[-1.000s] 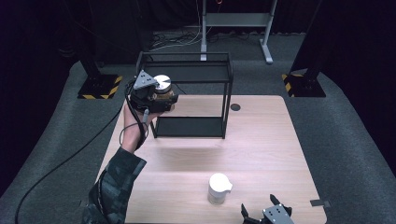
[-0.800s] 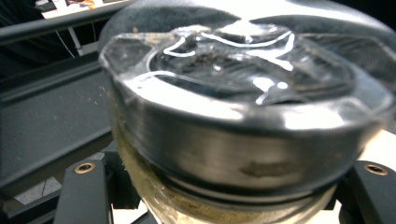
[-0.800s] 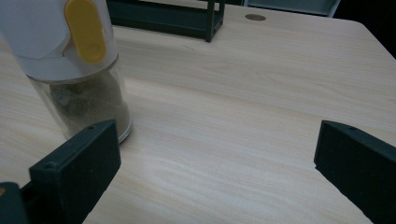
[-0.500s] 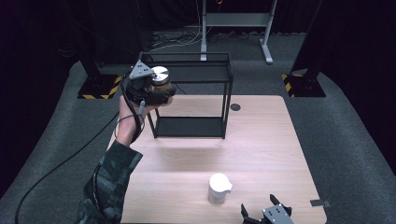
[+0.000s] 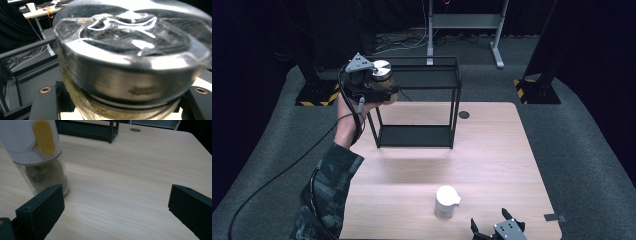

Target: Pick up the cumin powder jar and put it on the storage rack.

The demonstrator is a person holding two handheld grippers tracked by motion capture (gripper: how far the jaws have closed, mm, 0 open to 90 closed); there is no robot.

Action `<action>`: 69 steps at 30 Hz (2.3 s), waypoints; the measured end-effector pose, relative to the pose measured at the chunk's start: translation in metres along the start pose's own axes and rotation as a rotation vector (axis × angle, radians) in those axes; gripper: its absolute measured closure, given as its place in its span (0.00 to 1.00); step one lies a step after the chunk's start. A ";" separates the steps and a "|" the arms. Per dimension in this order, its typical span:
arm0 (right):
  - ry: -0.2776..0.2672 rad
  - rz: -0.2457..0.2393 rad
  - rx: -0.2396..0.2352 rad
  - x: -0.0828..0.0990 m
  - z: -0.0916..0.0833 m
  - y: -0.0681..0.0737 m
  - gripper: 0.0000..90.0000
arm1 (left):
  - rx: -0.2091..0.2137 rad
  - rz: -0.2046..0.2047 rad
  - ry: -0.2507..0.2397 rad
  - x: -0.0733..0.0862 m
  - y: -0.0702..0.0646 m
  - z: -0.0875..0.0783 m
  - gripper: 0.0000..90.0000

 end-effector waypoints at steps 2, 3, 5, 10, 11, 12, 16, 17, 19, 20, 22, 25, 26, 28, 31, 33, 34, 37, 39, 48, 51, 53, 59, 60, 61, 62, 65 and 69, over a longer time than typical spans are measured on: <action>0.004 -0.001 -0.002 0.000 0.001 0.000 0.00 | 0.001 -0.009 0.002 -0.003 0.004 0.002 0.34; 0.004 -0.001 -0.002 0.000 0.001 0.000 0.00 | 0.007 -0.019 0.003 -0.005 0.007 0.003 0.34; 0.004 -0.003 -0.002 0.000 0.001 0.000 0.00 | 0.009 -0.033 0.005 -0.007 0.012 0.004 0.34; 0.002 -0.001 0.006 0.000 -0.001 -0.001 0.00 | -0.012 -0.044 0.016 -0.013 0.020 0.008 0.34; 0.002 -0.001 0.006 0.000 -0.001 -0.001 0.00 | -0.012 -0.044 0.016 -0.013 0.020 0.008 0.34; 0.007 -0.001 0.008 -0.001 0.000 -0.002 0.00 | -0.016 -0.048 0.016 -0.014 0.021 0.009 0.34; 0.005 0.000 0.010 -0.001 -0.001 -0.002 0.00 | -0.035 -0.049 0.028 -0.020 0.025 0.014 0.34; 0.005 0.000 0.011 -0.001 -0.001 -0.002 0.00 | -0.039 -0.054 0.027 -0.021 0.026 0.016 0.34; 0.004 0.002 0.012 -0.001 -0.001 -0.002 0.00 | -0.052 -0.051 0.036 -0.024 0.027 0.019 0.34; 0.004 0.002 0.012 -0.001 -0.001 -0.002 0.00 | -0.058 -0.054 0.037 -0.025 0.028 0.021 0.34; 0.002 -0.002 0.011 -0.001 -0.001 -0.002 0.00 | -0.067 -0.054 0.041 -0.027 0.029 0.024 0.34; 0.005 0.001 0.010 0.000 -0.001 -0.003 0.00 | -0.081 -0.053 0.047 -0.030 0.030 0.029 0.34; 0.005 0.001 0.010 0.000 -0.001 -0.003 0.00 | -0.083 -0.049 0.054 -0.031 0.031 0.031 0.34; 0.005 0.000 0.009 0.000 -0.001 -0.004 0.00 | -0.082 -0.052 0.058 -0.031 0.035 0.035 0.34; 0.002 0.003 0.011 0.000 -0.002 -0.004 0.00 | -0.090 -0.069 0.066 -0.032 0.040 0.041 0.34; 0.003 0.006 0.012 0.000 -0.002 -0.005 0.00 | -0.106 -0.074 0.082 -0.031 0.042 0.047 0.34; 0.003 0.006 0.013 0.000 -0.002 -0.005 0.00 | -0.112 -0.072 0.089 -0.031 0.043 0.048 0.34; 0.003 0.007 0.014 0.000 -0.002 -0.006 0.00 | -0.131 -0.068 0.106 -0.031 0.043 0.053 0.34; 0.000 0.009 0.014 0.001 -0.002 -0.007 0.00 | -0.142 -0.079 0.112 -0.030 0.046 0.056 0.34; 0.001 0.009 0.008 0.001 -0.001 -0.006 0.00 | -0.171 -0.105 0.100 -0.028 0.049 0.063 0.34; 0.001 0.010 0.007 0.001 -0.002 -0.006 0.00 | -0.173 -0.105 0.103 -0.028 0.049 0.064 0.34; 0.000 0.012 0.008 0.002 -0.002 -0.007 0.00 | -0.175 -0.107 0.101 -0.028 0.049 0.064 0.34; 0.000 0.010 0.008 0.001 -0.002 -0.007 0.00 | -0.182 -0.104 0.084 -0.024 0.047 0.064 0.34; -0.001 0.011 0.010 0.001 -0.002 -0.007 0.00 | -0.180 -0.105 0.082 -0.024 0.048 0.064 0.34; -0.001 0.013 0.009 0.002 -0.002 -0.007 0.00 | -0.180 -0.105 0.081 -0.024 0.048 0.064 0.34; 0.000 0.012 0.011 0.002 -0.002 -0.007 0.00 | -0.180 -0.105 0.081 -0.024 0.048 0.064 0.34; 0.000 0.013 0.011 0.002 -0.002 -0.007 0.00 | -0.182 -0.106 0.082 -0.024 0.048 0.065 0.34; -0.007 0.011 0.015 0.002 -0.004 -0.007 0.00 | -0.185 -0.105 0.080 -0.024 0.047 0.065 0.34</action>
Point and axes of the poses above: each handheld gripper's, and its own axes: z roughly forward along the jaws, x roughly out of its underside, y roughly to its left, the point moved 1 cm from there along z, roughly forward along the jaws, and after that the axes turned 7 degrees about -y, right-handed, at the moved point
